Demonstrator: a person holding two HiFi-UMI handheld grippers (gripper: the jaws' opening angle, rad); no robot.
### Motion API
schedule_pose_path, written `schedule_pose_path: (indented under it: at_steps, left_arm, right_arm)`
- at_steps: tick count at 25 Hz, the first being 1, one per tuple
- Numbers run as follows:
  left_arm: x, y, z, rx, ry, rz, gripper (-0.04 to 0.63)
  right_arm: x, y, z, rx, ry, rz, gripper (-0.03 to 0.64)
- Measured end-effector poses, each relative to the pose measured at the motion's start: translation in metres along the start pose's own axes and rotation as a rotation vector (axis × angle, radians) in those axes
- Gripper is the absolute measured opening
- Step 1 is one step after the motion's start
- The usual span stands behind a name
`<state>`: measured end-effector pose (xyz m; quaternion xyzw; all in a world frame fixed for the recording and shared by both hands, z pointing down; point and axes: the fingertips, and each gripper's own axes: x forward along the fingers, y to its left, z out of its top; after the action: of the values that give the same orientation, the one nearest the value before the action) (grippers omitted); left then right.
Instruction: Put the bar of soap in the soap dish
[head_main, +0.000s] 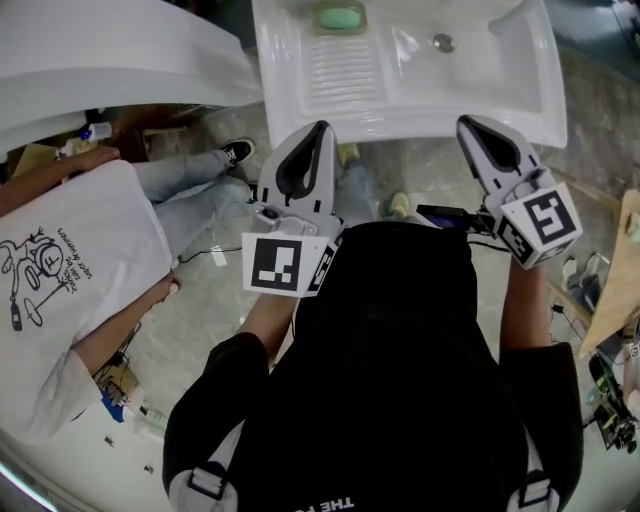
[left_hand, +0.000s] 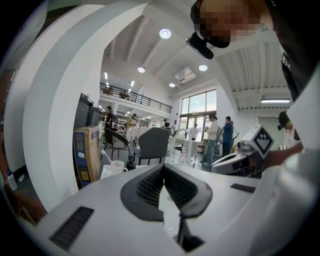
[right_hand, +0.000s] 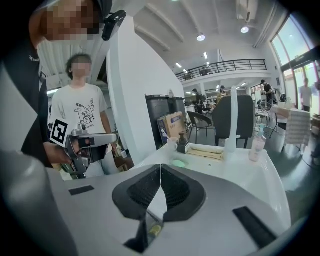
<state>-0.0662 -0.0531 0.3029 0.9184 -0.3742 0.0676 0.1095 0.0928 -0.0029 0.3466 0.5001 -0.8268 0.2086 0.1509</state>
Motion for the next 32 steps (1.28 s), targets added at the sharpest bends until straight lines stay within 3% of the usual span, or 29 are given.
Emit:
schedule_pose_path:
  at_steps: [14, 32]
  left_arm:
    - [-0.074, -0.119, -0.029, 0.050, -0.038, 0.009, 0.003]
    - [-0.134, -0.185, -0.018, 0.118, -0.094, 0.093, 0.003]
  right_arm:
    - [-0.117, 0.034, -0.074, 0.001, -0.066, 0.014, 0.023]
    - [-0.189, 0.064, -0.094, -0.028, -0.150, 0.086, 0.023]
